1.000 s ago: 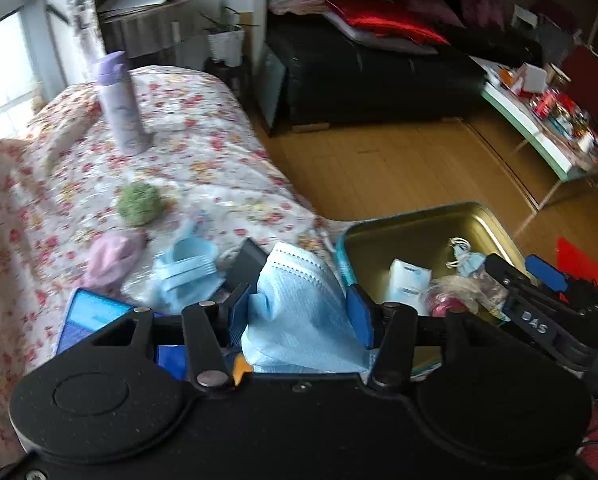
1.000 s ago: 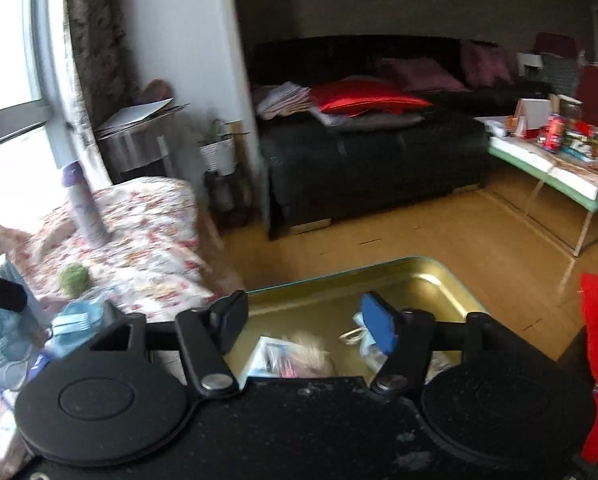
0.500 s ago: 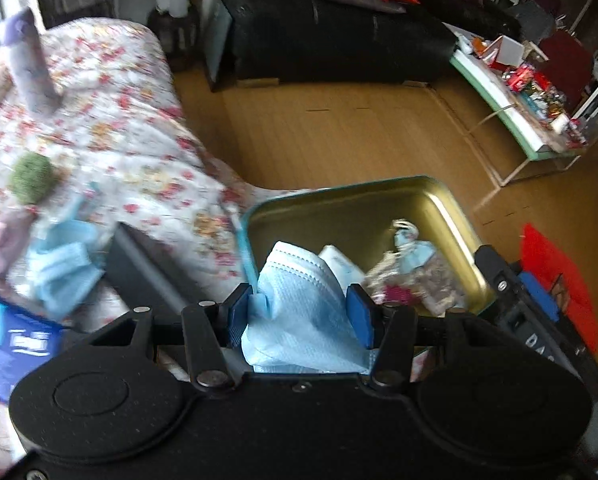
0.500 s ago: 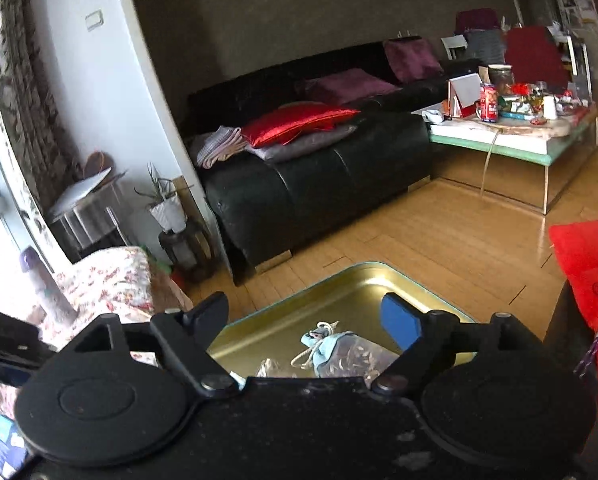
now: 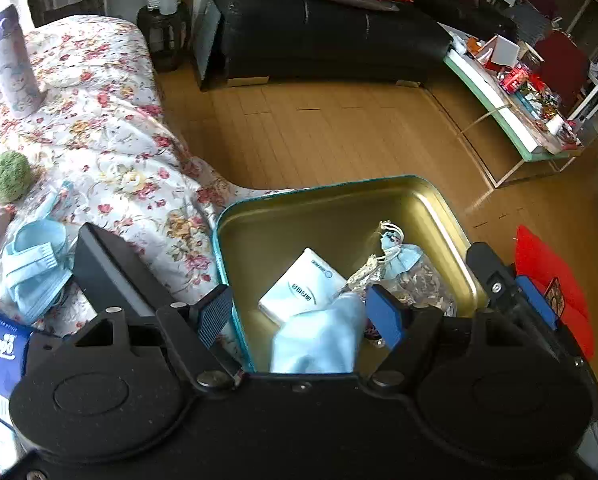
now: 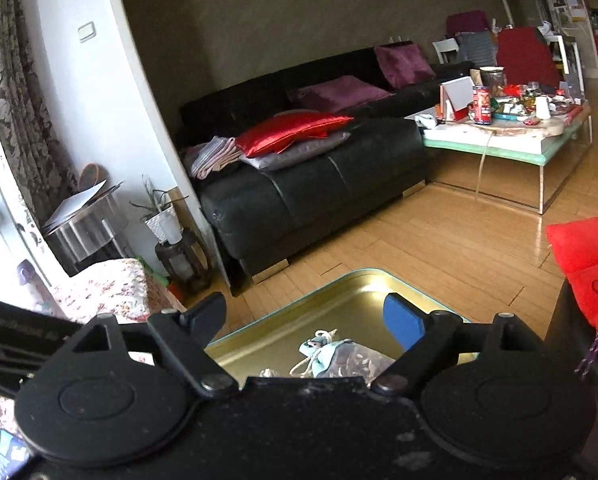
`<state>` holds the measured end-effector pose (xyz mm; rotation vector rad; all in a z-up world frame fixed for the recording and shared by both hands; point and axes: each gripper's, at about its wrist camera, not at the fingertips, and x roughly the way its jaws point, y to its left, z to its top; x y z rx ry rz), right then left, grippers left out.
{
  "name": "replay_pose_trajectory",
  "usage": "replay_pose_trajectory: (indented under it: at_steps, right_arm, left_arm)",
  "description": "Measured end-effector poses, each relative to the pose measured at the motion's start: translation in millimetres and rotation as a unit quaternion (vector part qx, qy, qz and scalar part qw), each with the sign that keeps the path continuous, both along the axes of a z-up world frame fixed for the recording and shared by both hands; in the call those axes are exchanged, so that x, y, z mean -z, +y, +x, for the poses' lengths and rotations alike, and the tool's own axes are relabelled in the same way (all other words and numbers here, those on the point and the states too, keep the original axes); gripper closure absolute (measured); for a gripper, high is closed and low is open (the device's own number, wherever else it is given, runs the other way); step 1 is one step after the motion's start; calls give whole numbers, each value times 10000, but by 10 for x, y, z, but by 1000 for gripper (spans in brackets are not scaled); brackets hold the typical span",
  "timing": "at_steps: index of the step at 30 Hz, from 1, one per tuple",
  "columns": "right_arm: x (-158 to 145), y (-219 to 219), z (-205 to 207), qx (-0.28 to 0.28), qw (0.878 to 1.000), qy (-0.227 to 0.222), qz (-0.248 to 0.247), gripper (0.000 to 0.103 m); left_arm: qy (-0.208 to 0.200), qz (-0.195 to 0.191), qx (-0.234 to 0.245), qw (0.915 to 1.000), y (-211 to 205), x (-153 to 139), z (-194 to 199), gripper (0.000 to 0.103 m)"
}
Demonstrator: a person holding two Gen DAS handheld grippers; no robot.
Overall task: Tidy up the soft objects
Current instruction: 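Open the left tool to drop the mask while the right tool drops the lace bag into the tray, then withdraw both tools from the tray back toward the bed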
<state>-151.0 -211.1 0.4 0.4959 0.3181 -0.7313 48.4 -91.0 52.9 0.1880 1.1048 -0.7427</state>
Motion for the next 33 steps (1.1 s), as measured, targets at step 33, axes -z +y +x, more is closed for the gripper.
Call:
replay_pose_trajectory:
  at_steps: [33]
  right_arm:
    - [24, 346, 572, -572, 9771, 2046, -150, 0]
  left_arm:
    - [-933, -28, -1375, 9861, 1313, -478, -251, 28]
